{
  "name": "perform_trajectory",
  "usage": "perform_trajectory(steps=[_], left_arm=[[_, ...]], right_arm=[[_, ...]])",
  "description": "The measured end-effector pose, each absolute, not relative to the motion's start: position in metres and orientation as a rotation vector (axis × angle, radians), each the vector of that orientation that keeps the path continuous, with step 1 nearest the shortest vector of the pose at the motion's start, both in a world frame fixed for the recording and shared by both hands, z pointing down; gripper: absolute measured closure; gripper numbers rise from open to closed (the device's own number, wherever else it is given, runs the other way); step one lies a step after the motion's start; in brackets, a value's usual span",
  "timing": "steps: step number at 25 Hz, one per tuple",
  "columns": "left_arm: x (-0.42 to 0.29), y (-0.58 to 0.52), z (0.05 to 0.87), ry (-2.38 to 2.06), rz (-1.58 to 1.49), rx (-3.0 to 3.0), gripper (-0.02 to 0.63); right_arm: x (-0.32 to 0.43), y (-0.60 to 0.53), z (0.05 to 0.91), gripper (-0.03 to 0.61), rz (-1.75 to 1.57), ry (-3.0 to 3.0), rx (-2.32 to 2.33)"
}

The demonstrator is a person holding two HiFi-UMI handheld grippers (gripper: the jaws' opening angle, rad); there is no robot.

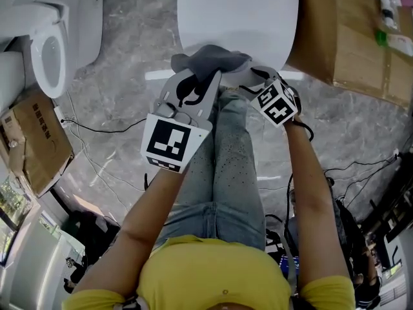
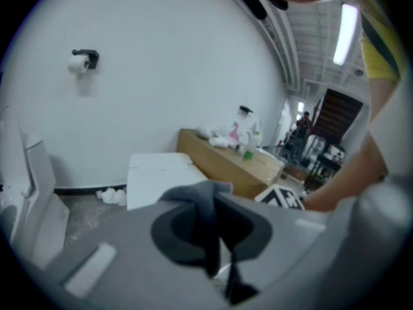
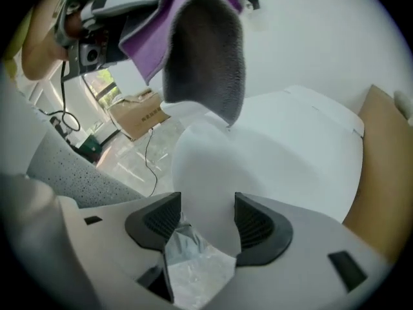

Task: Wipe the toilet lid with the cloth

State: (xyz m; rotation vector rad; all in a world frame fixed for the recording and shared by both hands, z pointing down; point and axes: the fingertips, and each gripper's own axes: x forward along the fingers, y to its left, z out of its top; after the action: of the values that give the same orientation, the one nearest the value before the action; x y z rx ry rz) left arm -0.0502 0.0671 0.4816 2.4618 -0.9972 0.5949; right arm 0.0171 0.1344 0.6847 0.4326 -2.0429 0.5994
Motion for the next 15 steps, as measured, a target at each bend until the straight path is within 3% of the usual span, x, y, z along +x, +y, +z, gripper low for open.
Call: perform_trajectory(steps=[6, 15], left_arm=[[-0.056, 0.067, 0.491, -0.997, 0.602, 2.443, 0.595], [-0.051, 0.066, 0.501, -0.978, 0.604, 2.426, 0.595]], right_arm=[[0.014, 0.128, 0.713, 0.316, 0.747, -1.992, 0.577], [0.023, 0.119, 0.746, 0.434, 0.858, -1.88, 0.731]])
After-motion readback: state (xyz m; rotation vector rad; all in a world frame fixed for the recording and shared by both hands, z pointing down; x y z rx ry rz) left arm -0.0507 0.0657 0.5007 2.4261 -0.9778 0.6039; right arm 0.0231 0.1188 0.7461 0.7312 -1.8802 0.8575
